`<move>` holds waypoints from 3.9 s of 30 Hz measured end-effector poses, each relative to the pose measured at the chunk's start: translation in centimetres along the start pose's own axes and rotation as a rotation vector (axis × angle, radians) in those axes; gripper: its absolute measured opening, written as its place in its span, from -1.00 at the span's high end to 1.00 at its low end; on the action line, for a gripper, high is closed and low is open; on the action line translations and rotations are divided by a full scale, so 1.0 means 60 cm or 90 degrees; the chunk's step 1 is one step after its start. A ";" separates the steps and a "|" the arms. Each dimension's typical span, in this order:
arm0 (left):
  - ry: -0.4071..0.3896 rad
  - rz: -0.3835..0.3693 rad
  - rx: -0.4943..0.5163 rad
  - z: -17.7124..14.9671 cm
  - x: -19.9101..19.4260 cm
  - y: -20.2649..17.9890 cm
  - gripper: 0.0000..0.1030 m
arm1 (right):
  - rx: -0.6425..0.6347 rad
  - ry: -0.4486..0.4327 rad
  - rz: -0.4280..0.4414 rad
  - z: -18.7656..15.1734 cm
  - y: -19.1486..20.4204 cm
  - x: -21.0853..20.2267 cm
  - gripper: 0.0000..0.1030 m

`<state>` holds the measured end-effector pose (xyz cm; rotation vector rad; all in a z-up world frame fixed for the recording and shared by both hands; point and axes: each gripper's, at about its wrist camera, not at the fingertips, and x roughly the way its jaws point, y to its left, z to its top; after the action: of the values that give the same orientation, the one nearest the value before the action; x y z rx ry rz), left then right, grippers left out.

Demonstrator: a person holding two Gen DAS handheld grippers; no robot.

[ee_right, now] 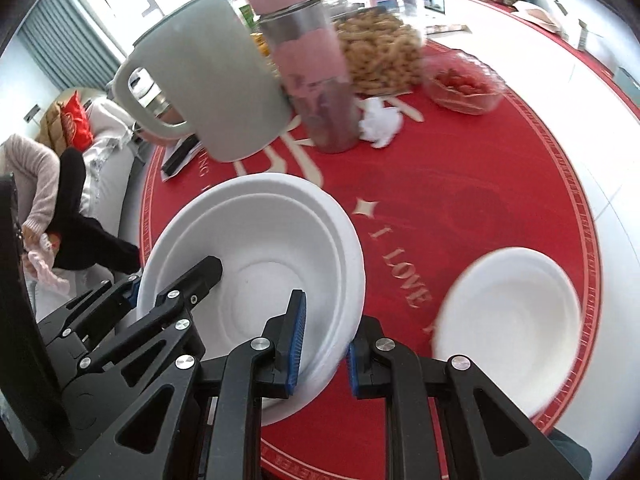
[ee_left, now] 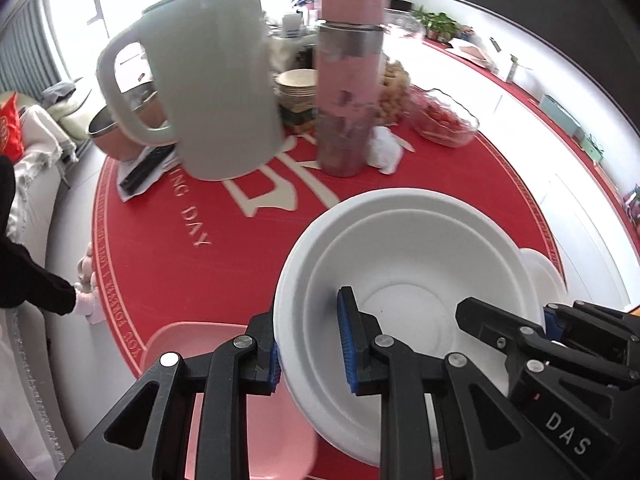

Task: Organize plates and bowls
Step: 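Carry the white bowl with both grippers and lower it onto the bowl stack, then open both grippers off the bowl stack, then move both grippers to the rim of the white bowl stack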

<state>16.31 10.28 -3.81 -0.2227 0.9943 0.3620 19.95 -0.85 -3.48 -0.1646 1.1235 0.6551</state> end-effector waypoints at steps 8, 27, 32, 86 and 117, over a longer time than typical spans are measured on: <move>-0.007 -0.001 0.034 -0.007 -0.015 -0.062 0.52 | 0.032 -0.019 0.008 -0.021 -0.057 -0.033 0.61; -0.015 -0.025 0.099 -0.019 -0.027 -0.188 0.52 | 0.096 -0.049 -0.009 -0.059 -0.163 -0.083 0.57; -0.019 -0.034 0.112 -0.016 -0.025 -0.221 0.52 | 0.117 -0.053 -0.015 -0.070 -0.195 -0.091 0.57; -0.035 -0.043 0.063 -0.097 0.008 -0.182 -0.57 | 0.186 -0.157 -0.103 -0.174 -0.285 -0.053 -0.73; -0.014 -0.040 0.070 -0.066 0.017 -0.198 -0.58 | 0.200 -0.083 -0.124 -0.143 -0.301 -0.038 -0.73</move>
<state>18.42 -1.78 -6.56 -0.1495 0.9798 0.2517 22.78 -20.04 -8.83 0.0384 1.0540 0.3065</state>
